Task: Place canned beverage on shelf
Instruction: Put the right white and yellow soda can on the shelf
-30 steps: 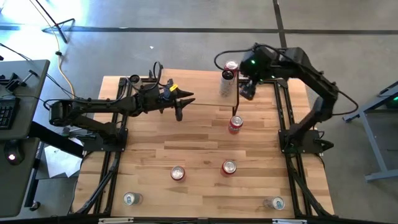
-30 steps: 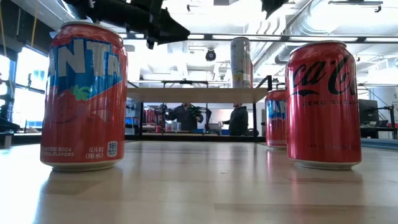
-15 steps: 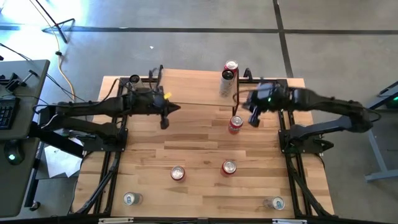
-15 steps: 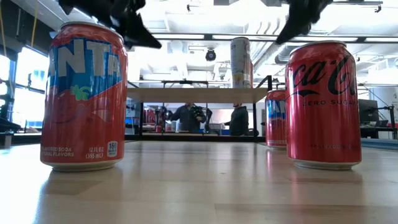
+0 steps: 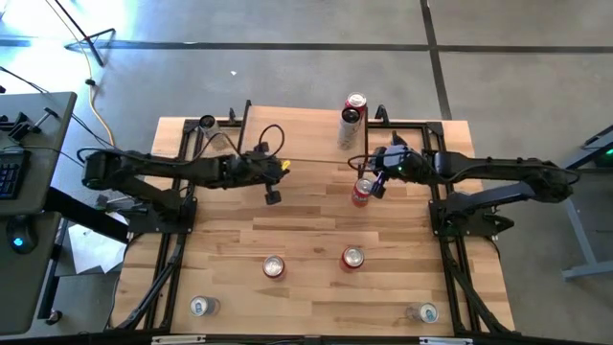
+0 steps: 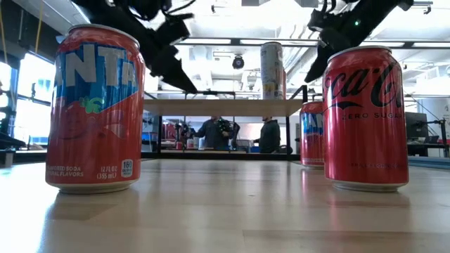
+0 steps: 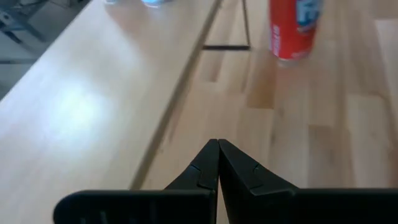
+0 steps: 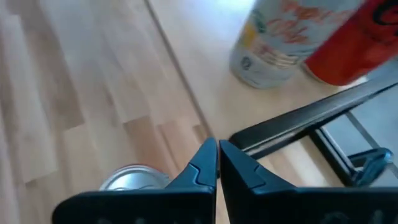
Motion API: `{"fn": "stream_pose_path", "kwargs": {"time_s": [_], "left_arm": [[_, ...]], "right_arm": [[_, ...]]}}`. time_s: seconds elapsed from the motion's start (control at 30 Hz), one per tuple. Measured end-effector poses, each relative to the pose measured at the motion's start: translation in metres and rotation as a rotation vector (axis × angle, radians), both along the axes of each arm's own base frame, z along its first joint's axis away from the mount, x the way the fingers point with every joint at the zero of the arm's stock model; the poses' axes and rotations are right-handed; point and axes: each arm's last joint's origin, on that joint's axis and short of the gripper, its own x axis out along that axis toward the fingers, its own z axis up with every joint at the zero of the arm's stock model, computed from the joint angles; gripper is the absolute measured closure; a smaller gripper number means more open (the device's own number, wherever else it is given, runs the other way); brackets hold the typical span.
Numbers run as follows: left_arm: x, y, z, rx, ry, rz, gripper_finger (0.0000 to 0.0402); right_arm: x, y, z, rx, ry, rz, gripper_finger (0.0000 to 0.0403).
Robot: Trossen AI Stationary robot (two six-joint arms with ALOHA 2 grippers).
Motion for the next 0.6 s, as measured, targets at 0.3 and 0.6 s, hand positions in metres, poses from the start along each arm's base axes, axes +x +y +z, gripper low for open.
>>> {"fn": "stream_pose_path", "kwargs": {"time_s": [0.3,0.6], "left_arm": [[0.009,0.022,-0.011,0.008,-0.028,0.061,0.0401],[0.013,0.032,-0.016,0.005,-0.051,0.092,0.0401]], "right_arm": [[-0.006,-0.020,0.000,-0.005,0.001,-0.102,0.0402],[-0.009,-0.028,0.000,-0.012,0.008,-0.132,0.0403]]}}
